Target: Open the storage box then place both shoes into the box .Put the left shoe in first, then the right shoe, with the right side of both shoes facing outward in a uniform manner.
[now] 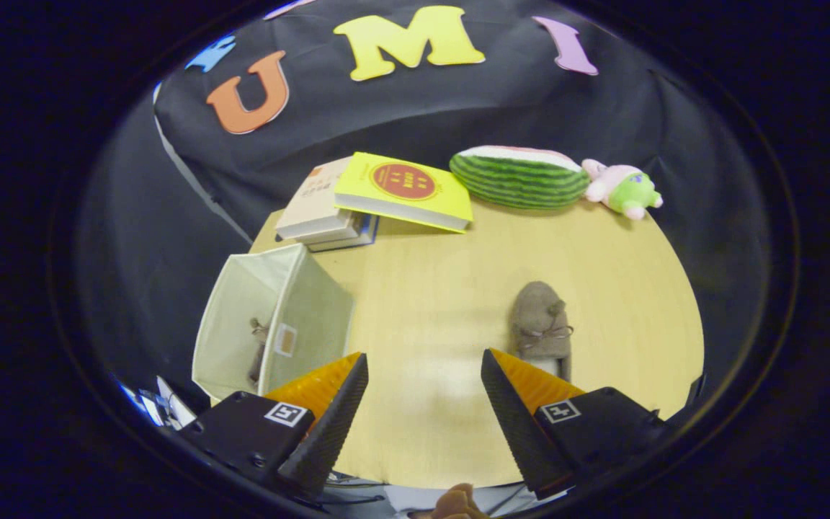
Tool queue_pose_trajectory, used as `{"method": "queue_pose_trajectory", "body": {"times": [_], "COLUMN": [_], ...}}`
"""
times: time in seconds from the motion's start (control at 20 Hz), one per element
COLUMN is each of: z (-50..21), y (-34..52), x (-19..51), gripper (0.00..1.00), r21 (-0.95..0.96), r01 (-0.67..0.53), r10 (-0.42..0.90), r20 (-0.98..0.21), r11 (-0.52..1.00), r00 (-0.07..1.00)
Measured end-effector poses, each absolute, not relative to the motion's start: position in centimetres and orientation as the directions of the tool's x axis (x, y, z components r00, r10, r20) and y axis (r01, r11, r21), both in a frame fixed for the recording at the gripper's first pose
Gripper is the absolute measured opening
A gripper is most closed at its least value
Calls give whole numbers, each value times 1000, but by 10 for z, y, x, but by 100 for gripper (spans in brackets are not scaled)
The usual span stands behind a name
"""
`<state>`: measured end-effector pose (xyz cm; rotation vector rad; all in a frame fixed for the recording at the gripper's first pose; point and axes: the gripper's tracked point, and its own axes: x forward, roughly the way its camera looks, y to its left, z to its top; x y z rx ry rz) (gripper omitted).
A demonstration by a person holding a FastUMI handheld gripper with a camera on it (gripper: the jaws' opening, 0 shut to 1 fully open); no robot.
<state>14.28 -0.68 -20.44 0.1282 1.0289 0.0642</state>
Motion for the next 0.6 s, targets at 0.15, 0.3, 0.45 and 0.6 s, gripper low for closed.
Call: {"method": "queue_pose_trajectory", "body": {"times": [0.15, 0.3, 0.45, 0.6], "z": [-225, -249, -273, -290], "y": [-42, -80, -117, -132], "x": [143, 140, 134, 121], "gripper": [100, 100, 100, 100], "r21": [149, 122, 44, -2], "r01": [36, 57, 62, 37], "r10": [115, 87, 19, -13], "r20": [-876, -906, -931, -958], "r11": [988, 991, 997, 999], "r00": [468, 415, 365, 287]}}
